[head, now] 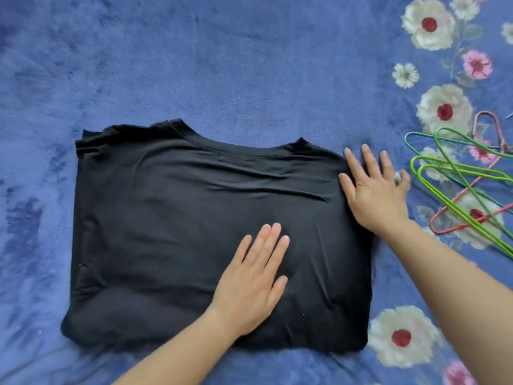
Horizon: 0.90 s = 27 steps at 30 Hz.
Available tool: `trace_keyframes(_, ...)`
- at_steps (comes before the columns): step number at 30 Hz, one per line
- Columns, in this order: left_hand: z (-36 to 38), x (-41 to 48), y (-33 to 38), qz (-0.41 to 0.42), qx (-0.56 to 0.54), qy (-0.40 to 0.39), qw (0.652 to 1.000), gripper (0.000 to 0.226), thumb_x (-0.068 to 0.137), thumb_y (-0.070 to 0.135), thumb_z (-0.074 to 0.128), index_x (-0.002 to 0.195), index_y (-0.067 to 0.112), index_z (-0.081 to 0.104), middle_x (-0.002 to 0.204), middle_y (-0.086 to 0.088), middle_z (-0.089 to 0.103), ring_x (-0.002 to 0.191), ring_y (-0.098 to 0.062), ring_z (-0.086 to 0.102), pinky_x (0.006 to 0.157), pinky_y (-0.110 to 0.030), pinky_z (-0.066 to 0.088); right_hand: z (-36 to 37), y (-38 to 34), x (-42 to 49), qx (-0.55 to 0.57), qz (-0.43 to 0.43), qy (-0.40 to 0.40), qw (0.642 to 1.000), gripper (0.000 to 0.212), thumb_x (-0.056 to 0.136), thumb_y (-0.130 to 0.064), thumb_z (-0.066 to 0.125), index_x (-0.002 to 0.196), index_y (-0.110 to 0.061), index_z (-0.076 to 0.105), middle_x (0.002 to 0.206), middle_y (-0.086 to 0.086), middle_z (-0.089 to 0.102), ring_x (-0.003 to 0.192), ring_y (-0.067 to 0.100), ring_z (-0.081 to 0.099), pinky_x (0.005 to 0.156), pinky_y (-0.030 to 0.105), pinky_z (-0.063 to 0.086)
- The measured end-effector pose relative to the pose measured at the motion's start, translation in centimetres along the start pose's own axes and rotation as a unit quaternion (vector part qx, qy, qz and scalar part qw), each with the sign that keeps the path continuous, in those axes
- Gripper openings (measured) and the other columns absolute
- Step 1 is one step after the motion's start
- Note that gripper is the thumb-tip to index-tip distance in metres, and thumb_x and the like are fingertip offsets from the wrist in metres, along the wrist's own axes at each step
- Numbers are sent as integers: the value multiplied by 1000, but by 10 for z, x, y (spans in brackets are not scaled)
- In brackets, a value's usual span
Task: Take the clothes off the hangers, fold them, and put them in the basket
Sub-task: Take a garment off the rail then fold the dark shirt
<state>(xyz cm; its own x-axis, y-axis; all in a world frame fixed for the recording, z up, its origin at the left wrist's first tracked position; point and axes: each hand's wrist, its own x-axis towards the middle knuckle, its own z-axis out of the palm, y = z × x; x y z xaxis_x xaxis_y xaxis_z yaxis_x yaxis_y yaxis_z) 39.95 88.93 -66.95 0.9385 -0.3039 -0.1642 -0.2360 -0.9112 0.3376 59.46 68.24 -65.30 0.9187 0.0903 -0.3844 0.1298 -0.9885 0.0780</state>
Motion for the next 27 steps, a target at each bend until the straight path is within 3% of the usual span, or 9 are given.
trace_keyframes(4, 20, -14, 42, 84, -11, -67, 994, 75, 90, 49, 41, 151, 7, 30, 162, -10, 17, 150, -23, 10, 117, -42, 13, -21, -2, 4, 209, 64, 67, 974, 61, 93, -37, 58, 145, -15, 37, 144, 12, 37, 129, 32, 39, 104, 45, 32)
trace_keyframes(9, 29, -26, 81, 119, -6, -155, 981, 100, 75, 54, 52, 153, 5, 14, 161, -20, 0, 150, -31, -3, 120, -45, 1, -19, -6, -13, 431, 256, 42, 864, 46, 79, -43, 74, 105, -12, 51, 100, 2, 51, 93, 20, 47, 78, 28, 36)
trace_keyframes(12, 32, -29, 101, 75, 20, -176, 981, 89, 77, 39, 54, 152, 5, 23, 161, -21, 9, 150, -33, 10, 122, -46, 10, -17, -5, -20, 568, 291, 35, 769, 43, 76, -33, 80, 74, -23, 37, 75, -7, 44, 79, 17, 44, 62, 24, 35)
trace_keyframes(16, 31, -27, 115, 48, -53, -167, 983, 61, 85, 20, 30, 143, 13, 48, 155, -8, 36, 144, -24, 32, 114, -40, 21, -32, -1, -26, 658, 298, -83, 687, 37, 70, -16, 81, 88, -23, 50, 105, 4, 69, 92, 23, 65, 83, 41, 55)
trace_keyframes(19, 3, -25, 107, 6, -195, -101, 976, 61, 79, 23, 31, 134, 24, 59, 146, 4, 49, 137, -12, 43, 113, -31, 33, -49, -5, -22, 670, 277, -131, 676, 66, 57, -10, 77, 120, -12, 60, 106, 6, 72, 85, 21, 72, 66, 30, 58)
trace_keyframes(21, -22, -30, 95, -71, -374, -36, 924, 61, 81, 10, 32, 134, 26, 58, 144, 10, 50, 136, -1, 40, 113, -18, 30, -66, -16, -20, 656, 260, -130, 697, 60, 52, -9, 76, 111, -10, 66, 97, 7, 70, 79, 26, 66, 70, 29, 52)
trace_keyframes(23, -50, -40, 77, -165, -542, -32, 823, 57, 84, -3, 36, 124, 25, 66, 127, 14, 64, 119, 5, 54, 102, -16, 41, -90, -42, -21, 633, 249, -132, 721, 59, 40, -12, 77, 98, -13, 67, 93, 10, 62, 80, 29, 55, 74, 37, 44)
trace_keyframes(25, -72, -54, 57, -221, -623, 9, 750, 39, 88, -7, 46, 102, 19, 71, 93, 10, 71, 83, 1, 62, 75, -19, 49, -115, -75, -24, 640, 208, -125, 729, 37, 55, -9, 74, 90, -10, 62, 89, 12, 58, 77, 27, 53, 70, 35, 46)
trace_keyframes(27, -84, -79, 36, -301, -680, 55, 667, 15, 93, 4, 58, 92, 13, 70, 82, 5, 70, 76, -6, 61, 68, -23, 50, -138, -118, -28, 636, 170, -124, 743, 16, 72, -3, 69, 81, -9, 57, 80, 9, 56, 64, 23, 53, 60, 26, 48)
